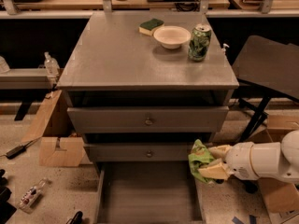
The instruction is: Place green rice chip bag into bottom drawer
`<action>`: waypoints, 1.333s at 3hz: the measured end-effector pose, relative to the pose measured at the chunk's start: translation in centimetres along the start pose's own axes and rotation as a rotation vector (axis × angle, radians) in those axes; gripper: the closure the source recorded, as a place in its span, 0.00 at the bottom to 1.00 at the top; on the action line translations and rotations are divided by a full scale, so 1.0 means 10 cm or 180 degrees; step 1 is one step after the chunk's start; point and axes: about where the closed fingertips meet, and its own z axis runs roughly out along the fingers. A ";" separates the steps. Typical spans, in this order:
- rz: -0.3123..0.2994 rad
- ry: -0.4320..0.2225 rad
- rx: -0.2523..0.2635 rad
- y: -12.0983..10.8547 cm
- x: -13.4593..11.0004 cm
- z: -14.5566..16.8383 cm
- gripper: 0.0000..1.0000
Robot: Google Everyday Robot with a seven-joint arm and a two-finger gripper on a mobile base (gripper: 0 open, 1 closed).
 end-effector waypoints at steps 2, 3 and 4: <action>0.0097 0.0130 -0.0298 -0.09 0.39 0.42 1.00; 0.0126 0.0126 -0.0318 -0.10 0.43 0.47 1.00; 0.0391 0.0009 -0.0443 -0.33 0.66 1.01 1.00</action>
Offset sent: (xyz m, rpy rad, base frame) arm 0.0049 -0.0045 -0.0449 0.0126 0.0711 0.0334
